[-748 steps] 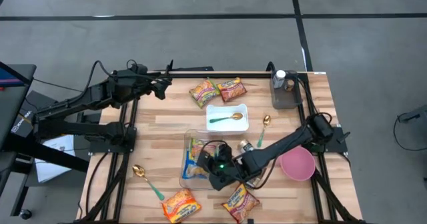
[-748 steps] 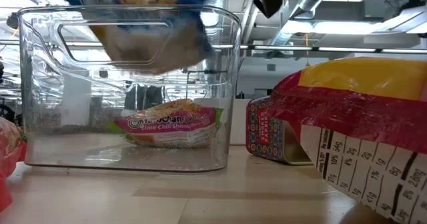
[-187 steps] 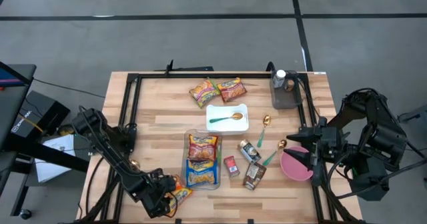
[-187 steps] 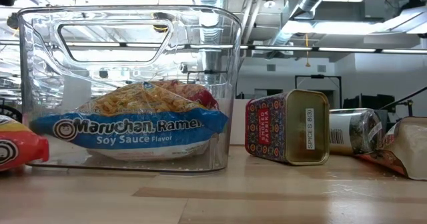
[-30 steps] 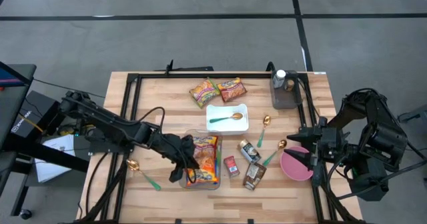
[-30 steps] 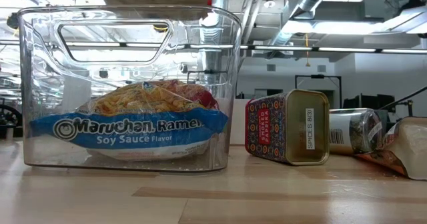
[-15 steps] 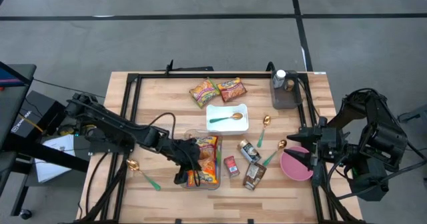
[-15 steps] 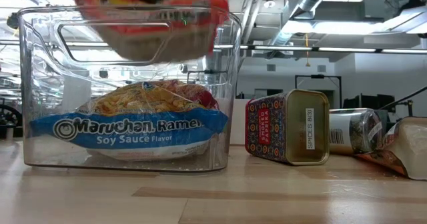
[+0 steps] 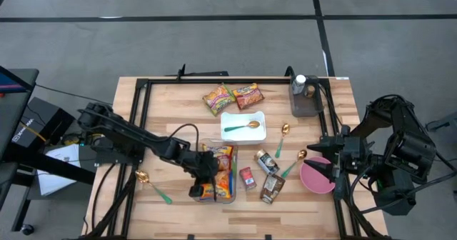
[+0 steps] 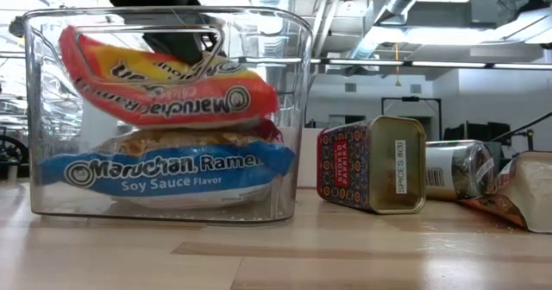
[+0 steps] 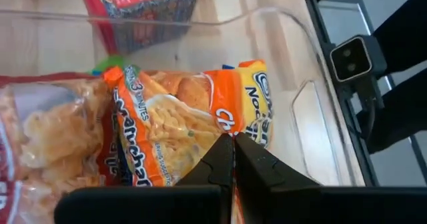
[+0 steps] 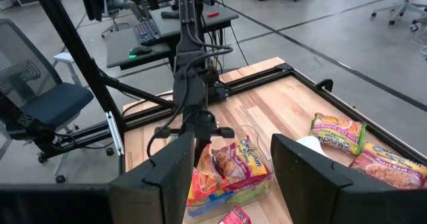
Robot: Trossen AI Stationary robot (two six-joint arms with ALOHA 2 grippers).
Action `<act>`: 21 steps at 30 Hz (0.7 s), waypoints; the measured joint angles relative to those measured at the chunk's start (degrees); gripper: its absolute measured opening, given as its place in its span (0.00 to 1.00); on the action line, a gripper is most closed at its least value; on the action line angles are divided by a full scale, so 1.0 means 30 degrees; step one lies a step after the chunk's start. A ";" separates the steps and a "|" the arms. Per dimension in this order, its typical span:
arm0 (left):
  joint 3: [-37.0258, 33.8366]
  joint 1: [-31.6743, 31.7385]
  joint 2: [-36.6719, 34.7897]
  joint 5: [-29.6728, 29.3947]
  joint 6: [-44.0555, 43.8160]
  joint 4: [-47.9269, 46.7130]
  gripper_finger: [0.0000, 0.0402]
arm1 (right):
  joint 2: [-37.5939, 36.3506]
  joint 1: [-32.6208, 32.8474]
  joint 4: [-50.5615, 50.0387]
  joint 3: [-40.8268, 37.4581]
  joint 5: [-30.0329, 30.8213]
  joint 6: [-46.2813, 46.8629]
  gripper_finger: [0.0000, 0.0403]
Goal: Pick & Place Food Item
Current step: Put the orange noodle pack into the transparent bin
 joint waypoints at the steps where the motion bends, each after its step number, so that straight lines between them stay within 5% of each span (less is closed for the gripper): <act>1: 0.0000 0.0000 0.0090 -0.0002 -0.0003 -0.0014 0.00 | 0.0000 0.0000 0.0003 0.0000 -0.0007 0.0007 0.48; 13: -0.0015 0.0000 0.0031 -0.0204 -0.0100 -0.0045 0.02 | 0.0000 -0.0005 0.0017 0.0000 -0.0044 0.0007 0.48; 21: -0.0015 -0.0044 0.0019 -0.0826 -0.0875 0.0042 0.15 | 0.0000 -0.0004 0.0066 0.0000 -0.0044 0.0011 0.48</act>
